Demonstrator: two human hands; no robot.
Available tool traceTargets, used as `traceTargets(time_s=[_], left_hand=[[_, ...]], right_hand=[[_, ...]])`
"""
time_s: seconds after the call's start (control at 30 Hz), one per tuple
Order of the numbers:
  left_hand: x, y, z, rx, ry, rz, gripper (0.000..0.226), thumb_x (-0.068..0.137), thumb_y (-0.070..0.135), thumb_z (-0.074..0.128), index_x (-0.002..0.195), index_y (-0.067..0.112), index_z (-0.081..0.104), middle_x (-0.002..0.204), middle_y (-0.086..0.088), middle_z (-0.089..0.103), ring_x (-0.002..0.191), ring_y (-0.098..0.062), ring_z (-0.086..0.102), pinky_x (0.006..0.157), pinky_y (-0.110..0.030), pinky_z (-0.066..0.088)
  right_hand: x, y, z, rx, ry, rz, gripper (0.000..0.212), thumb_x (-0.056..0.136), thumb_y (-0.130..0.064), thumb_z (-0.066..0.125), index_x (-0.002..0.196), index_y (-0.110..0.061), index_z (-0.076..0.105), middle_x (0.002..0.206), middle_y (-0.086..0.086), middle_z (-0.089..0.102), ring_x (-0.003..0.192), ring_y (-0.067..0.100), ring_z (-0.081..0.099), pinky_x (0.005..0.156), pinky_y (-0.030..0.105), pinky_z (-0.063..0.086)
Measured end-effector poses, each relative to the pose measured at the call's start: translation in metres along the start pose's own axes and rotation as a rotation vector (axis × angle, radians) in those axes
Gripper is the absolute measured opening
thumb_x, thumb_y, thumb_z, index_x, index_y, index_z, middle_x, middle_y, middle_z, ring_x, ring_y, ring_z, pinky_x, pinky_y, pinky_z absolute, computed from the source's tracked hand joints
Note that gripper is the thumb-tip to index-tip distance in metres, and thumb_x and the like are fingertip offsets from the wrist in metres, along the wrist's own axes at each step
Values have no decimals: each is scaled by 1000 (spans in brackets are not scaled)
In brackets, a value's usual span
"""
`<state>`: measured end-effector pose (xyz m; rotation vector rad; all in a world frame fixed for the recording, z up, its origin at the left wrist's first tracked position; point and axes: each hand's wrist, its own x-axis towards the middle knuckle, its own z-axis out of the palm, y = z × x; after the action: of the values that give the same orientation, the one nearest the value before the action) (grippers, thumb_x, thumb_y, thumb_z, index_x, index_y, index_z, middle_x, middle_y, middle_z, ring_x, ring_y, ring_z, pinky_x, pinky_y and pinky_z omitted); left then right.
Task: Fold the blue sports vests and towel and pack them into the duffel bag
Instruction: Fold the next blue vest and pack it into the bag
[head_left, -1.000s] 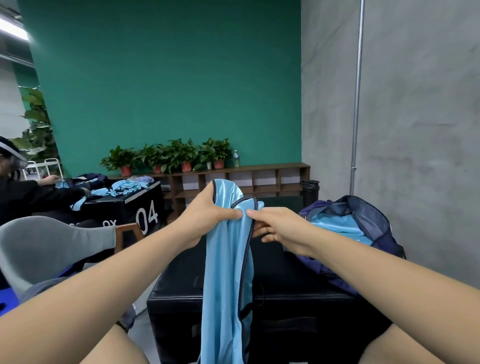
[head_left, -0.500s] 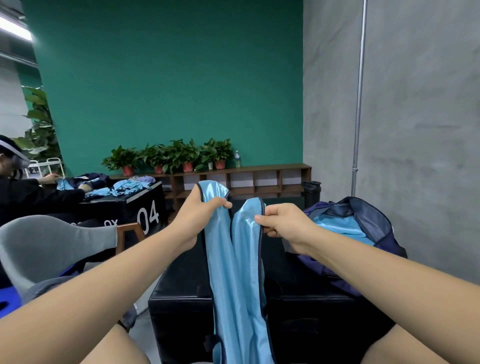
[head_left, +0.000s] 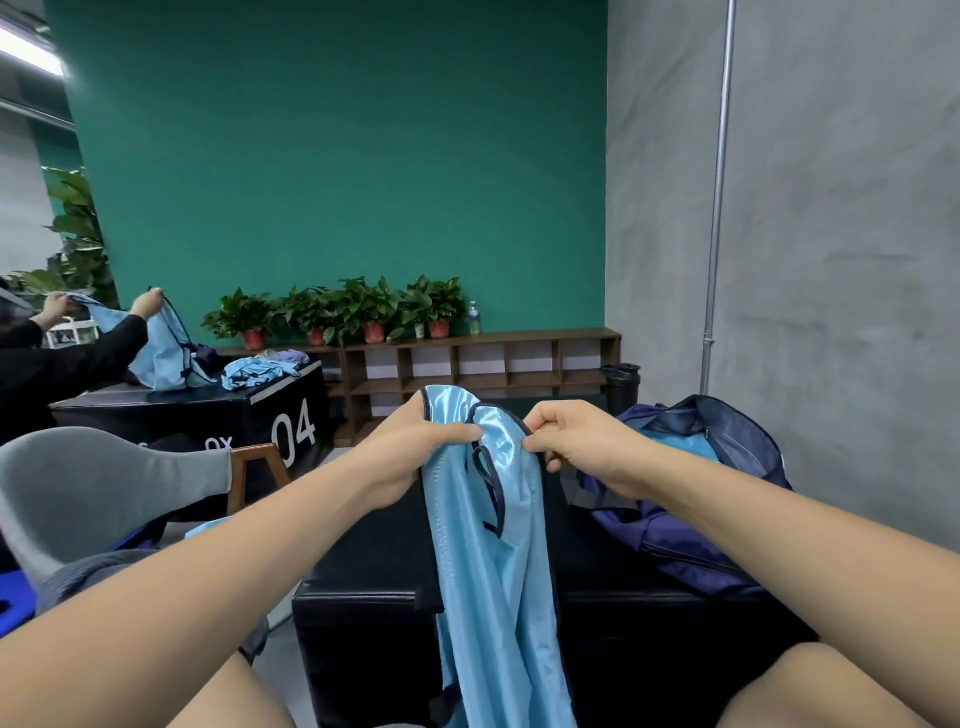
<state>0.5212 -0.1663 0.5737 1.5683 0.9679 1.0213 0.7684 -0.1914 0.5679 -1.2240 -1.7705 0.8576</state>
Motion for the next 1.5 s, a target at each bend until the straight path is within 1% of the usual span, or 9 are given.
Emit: traceTargets(time_s=[0.17,0.27,0.37,0.73,0.87,1.0,1.13,1.27,1.5], left_hand=[[-5,12,1,18,6,1,46,87,14,86,128,13,65,117,-10,79,109,-31,77,106,-54,56],[-7,17,6,62,-53,-3,45,89,16,85,129,12,65,118,-10,79,110,-32,76,105,-53,57],[-7,19,9,92,-69,13,45,89,19,86,129,15,65,119,-8,79,109,-31,77,104,-52,57],[-3,30,-62,-16,192,139,27,106,34,64,128,21,74,125,-2,78,122,-27,71,112,-49,49],[0,41,-100,-80,303,173,28,109,28,58,130,16,73,122,-6,79,109,-21,75,92,-34,56],[7,45,-134,-191,400,180,25,108,29,60,123,16,74,119,-7,80,106,-21,77,92,-36,56],[14,48,-150,-237,442,194,15,106,28,65,110,17,75,104,-1,82,88,-13,79,79,-30,57],[25,39,-164,-223,478,206,29,102,29,71,124,10,75,116,-10,80,98,-25,78,88,-41,60],[57,16,-175,-278,573,216,25,96,30,80,116,16,80,116,-9,80,103,-30,78,91,-46,62]], right_hand=[[-22,-14,-5,287,-325,106,32,101,-12,54,74,-22,68,78,-4,65,75,15,58,72,26,46],[-26,-12,2,411,-516,189,28,107,-35,59,126,-21,75,131,4,74,123,24,68,111,39,47],[-19,-9,12,452,-546,173,50,108,-41,61,150,-15,58,151,6,62,144,28,55,125,48,36],[11,-13,-24,524,-39,-13,25,110,-20,56,126,-7,70,118,11,75,102,23,68,97,39,53],[28,-18,-54,531,145,-56,23,112,-16,50,119,-9,71,107,6,78,89,17,72,81,29,59],[49,-18,-77,558,285,-64,26,112,-14,49,125,-2,68,102,9,78,87,18,74,78,30,59],[67,-22,-91,583,369,-47,17,110,-18,56,116,-9,69,99,5,76,85,17,71,79,31,57],[86,-19,-95,495,439,-44,23,104,-18,67,120,-2,73,109,10,76,93,21,71,91,38,58],[129,-3,-90,530,521,71,14,108,-11,59,104,-5,71,93,11,75,72,21,73,62,32,61]])
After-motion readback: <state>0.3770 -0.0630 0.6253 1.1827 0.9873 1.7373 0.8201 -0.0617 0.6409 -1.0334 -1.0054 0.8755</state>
